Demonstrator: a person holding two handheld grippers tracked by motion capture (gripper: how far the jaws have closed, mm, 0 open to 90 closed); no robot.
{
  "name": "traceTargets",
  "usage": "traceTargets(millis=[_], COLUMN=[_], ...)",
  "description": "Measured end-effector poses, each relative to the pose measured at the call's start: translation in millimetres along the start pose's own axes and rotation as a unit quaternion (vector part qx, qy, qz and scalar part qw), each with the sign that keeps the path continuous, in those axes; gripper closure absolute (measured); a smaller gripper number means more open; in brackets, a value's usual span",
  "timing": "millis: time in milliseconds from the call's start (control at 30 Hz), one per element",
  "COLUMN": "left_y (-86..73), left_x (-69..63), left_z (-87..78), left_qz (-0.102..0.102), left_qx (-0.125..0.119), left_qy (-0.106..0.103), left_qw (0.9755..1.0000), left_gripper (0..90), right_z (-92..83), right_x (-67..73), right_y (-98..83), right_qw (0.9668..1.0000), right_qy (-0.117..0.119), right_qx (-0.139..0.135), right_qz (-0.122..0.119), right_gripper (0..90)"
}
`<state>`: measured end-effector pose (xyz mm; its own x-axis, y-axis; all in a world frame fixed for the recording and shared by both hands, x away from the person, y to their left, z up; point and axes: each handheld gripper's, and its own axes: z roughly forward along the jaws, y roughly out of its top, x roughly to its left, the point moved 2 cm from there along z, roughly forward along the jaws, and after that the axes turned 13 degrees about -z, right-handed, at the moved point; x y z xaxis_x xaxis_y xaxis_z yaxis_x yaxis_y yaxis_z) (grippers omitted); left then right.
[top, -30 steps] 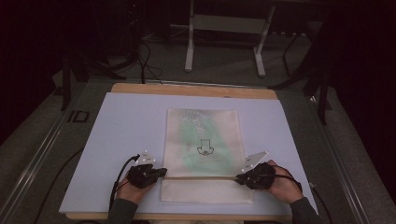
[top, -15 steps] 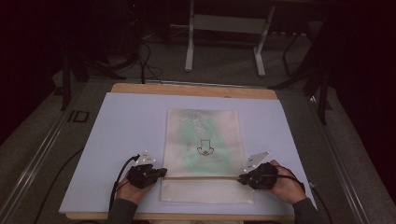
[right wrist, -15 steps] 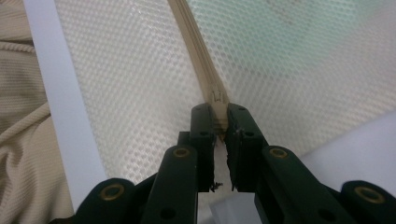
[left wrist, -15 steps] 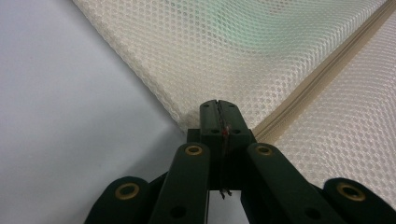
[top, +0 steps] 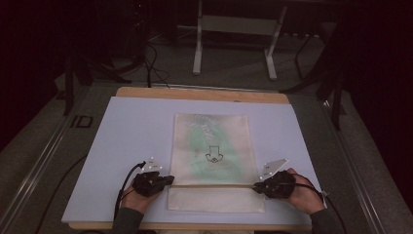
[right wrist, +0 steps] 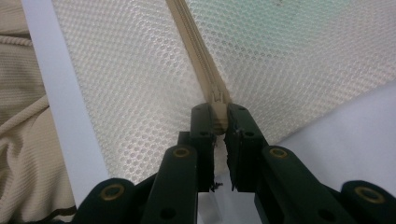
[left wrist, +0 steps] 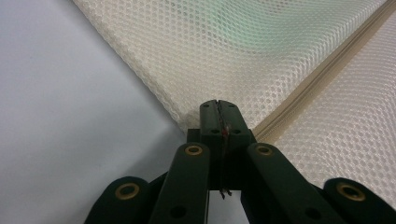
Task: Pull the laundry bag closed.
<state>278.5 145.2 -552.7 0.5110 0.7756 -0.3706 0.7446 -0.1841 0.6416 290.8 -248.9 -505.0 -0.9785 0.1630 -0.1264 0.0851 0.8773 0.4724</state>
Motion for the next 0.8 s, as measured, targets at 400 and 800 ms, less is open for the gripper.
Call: traceTargets(millis=[400, 800], left_y=[-0.4, -0.9], left_x=[-0.5, -2.0], left_z=[-0.1, -0.1], left_qz=[0.002, 0.008], left_qx=[-0.001, -0.001], left_qy=[0.0, 0.001], left_qw=[1.0, 1.0], left_gripper=[89.4, 89.4], right_z=[0.3, -1.6], right_x=[-2.2, -5.3], right_y=[-6.4, -13.8], right_qw=[0.9999, 0.9998], right_qy=[0.004, 0.006], right_qx=[-0.002, -0.007], right_qz=[0.01, 0.018], right_gripper=[82.3, 82.3])
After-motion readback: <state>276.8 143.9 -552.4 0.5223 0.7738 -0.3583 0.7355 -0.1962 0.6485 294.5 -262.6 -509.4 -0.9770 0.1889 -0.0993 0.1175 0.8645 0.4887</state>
